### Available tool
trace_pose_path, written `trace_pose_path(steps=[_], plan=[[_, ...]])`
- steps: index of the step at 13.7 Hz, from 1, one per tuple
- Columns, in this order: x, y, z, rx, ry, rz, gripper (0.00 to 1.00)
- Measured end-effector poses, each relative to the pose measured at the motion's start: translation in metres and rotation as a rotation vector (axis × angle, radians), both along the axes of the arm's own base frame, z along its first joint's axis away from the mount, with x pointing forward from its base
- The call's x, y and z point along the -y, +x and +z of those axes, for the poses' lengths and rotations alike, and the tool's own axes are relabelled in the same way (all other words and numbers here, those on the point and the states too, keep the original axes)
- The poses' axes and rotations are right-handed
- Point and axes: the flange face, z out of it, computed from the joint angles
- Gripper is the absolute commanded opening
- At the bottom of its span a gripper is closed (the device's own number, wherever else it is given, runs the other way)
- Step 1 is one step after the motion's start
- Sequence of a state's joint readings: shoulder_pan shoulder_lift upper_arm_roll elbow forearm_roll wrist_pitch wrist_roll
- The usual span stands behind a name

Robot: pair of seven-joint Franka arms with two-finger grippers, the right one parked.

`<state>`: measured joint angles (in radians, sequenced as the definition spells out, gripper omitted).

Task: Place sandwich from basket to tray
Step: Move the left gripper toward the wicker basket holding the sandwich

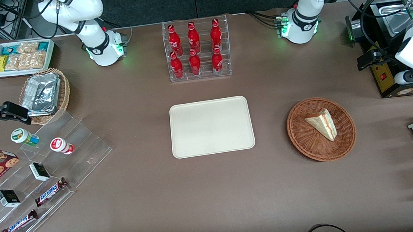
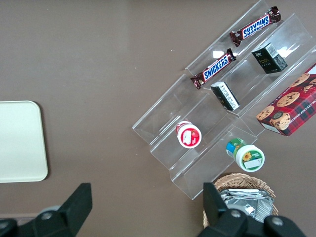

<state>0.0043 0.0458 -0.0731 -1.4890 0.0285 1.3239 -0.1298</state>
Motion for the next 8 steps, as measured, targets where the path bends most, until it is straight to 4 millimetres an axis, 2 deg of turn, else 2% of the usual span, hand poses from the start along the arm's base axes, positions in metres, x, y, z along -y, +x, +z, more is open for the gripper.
trace_pose_path(steps=[5, 6, 8], plan=[[0.0, 0.005, -0.004, 0.018, -0.008, 0.0, 1.0], [-0.001, 0.009, -0.012, 0.023, -0.009, 0.002, 1.0], [-0.006, 0.015, -0.039, 0.019, -0.008, 0.013, 1.0]])
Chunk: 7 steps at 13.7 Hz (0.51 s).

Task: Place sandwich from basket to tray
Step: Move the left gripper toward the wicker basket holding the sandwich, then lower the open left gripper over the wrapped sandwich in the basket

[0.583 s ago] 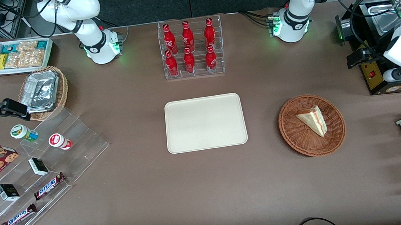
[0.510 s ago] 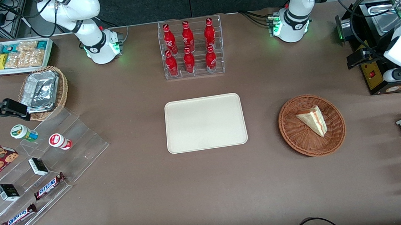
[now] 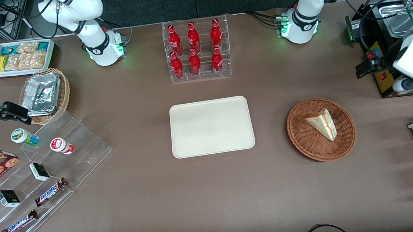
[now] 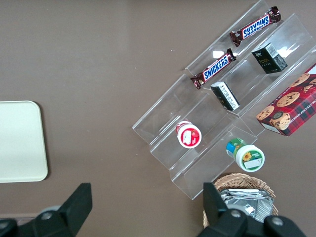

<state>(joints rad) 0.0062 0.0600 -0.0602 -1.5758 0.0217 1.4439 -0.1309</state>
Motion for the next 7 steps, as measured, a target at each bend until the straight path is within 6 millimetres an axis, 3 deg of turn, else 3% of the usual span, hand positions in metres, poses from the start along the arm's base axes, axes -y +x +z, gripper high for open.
trace_pose_path(steps=[3, 7], plan=[[-0.016, 0.007, -0.061, 0.031, 0.004, 0.049, 1.0], [-0.018, -0.008, -0.143, 0.074, 0.038, 0.283, 1.0]])
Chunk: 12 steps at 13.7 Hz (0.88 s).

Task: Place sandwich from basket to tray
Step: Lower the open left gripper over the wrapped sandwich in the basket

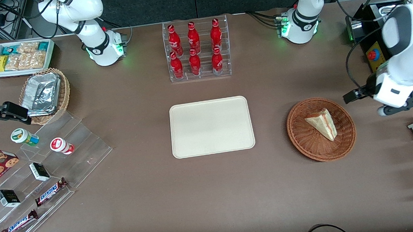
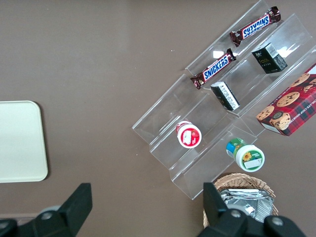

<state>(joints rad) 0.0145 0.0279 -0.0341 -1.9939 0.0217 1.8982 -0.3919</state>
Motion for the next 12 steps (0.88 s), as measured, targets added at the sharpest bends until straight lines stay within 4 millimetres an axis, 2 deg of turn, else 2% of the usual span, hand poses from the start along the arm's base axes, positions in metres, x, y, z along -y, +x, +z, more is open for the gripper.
trace_pose_path(steps=[6, 12], plan=[[0.008, -0.019, -0.073, 0.067, 0.018, 0.235, 1.0], [0.029, -0.011, -0.119, 0.079, 0.014, 0.239, 1.0]])
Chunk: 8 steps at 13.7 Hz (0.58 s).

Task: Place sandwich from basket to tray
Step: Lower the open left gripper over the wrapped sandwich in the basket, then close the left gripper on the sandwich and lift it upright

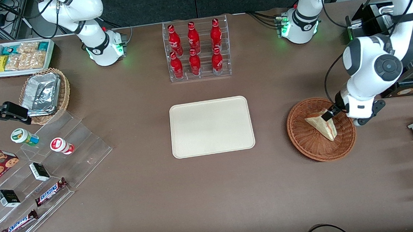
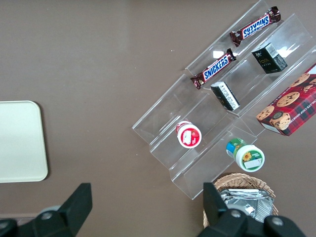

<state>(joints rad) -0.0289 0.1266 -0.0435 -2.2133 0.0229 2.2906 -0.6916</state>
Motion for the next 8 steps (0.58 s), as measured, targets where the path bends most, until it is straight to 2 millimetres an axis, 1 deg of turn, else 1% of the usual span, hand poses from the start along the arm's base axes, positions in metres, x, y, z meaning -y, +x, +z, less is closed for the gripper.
trace_pose_path(steps=[5, 6, 7, 8], plan=[[0.009, 0.007, -0.041, 0.01, -0.005, 0.016, 1.0], [0.009, 0.007, -0.05, 0.005, -0.005, 0.02, 0.98], [0.009, 0.007, -0.058, -0.004, -0.005, 0.022, 0.8], [0.009, 0.006, -0.063, -0.012, -0.005, 0.023, 0.43]])
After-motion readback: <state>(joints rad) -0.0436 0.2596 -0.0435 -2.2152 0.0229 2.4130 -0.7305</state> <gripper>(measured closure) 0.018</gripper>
